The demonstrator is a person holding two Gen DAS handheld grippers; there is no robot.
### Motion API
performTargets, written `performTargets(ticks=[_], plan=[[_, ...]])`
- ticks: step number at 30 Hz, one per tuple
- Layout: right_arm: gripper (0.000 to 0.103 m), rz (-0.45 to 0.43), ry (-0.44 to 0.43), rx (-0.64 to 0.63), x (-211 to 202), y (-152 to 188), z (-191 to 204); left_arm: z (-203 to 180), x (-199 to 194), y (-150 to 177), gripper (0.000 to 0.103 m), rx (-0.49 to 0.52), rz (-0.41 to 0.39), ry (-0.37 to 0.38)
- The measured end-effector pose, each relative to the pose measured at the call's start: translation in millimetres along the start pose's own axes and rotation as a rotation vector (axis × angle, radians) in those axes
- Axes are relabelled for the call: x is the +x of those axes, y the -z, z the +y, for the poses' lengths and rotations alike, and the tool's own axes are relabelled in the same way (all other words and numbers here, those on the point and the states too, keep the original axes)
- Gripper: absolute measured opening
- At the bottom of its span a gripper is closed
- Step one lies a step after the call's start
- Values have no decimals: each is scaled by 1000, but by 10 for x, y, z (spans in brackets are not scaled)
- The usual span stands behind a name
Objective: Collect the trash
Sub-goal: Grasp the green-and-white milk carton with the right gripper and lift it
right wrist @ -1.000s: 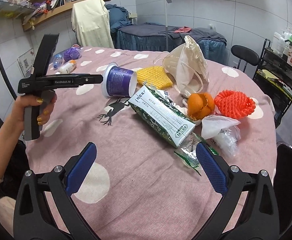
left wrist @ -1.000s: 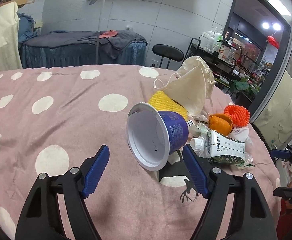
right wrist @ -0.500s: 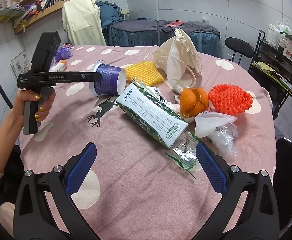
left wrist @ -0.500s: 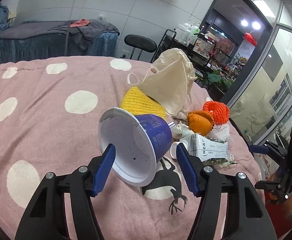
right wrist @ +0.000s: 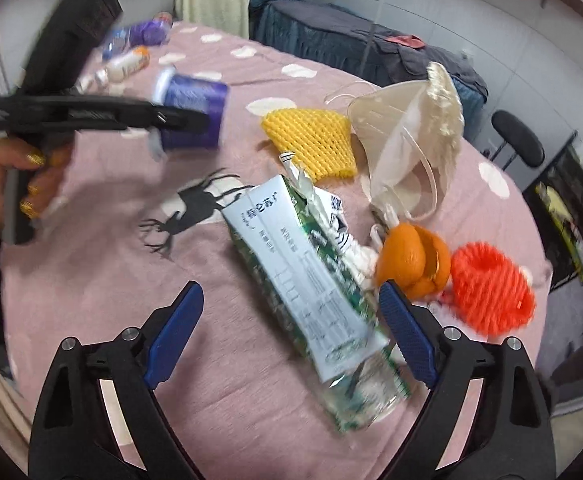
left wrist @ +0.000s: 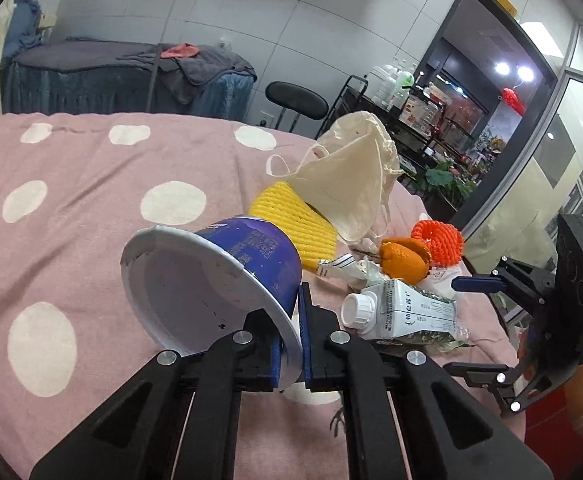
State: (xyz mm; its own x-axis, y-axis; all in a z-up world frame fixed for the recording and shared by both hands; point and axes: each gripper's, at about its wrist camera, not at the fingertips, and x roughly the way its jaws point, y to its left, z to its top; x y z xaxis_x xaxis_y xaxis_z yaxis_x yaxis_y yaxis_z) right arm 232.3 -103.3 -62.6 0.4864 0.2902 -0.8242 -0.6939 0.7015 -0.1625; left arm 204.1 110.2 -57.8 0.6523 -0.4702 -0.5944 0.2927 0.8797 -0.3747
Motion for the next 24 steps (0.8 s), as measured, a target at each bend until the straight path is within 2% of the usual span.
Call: performTargets(ticks=[2,6,7,10,17,24], plan=[[77,30,11,-49,117,-55,53,29,-100,28,8,-8,-14,-30],[65,86,67,-172,401,-140,178,48,-205,79,8,-22,-26,-80],[60,88,83,-195,450,-152,212,49,-234,84,8,-25,-32,-86],[56,61,94,-232,453,-203,286,34,-309,103,8,-26,-46,-105],[52,-55,11,-95,153,-312,232,-53,-494,103,8,-29,-102,-139],[52,-164,5,80,-192,-224,213,-279,-580,87,8,-15,-140,-142]])
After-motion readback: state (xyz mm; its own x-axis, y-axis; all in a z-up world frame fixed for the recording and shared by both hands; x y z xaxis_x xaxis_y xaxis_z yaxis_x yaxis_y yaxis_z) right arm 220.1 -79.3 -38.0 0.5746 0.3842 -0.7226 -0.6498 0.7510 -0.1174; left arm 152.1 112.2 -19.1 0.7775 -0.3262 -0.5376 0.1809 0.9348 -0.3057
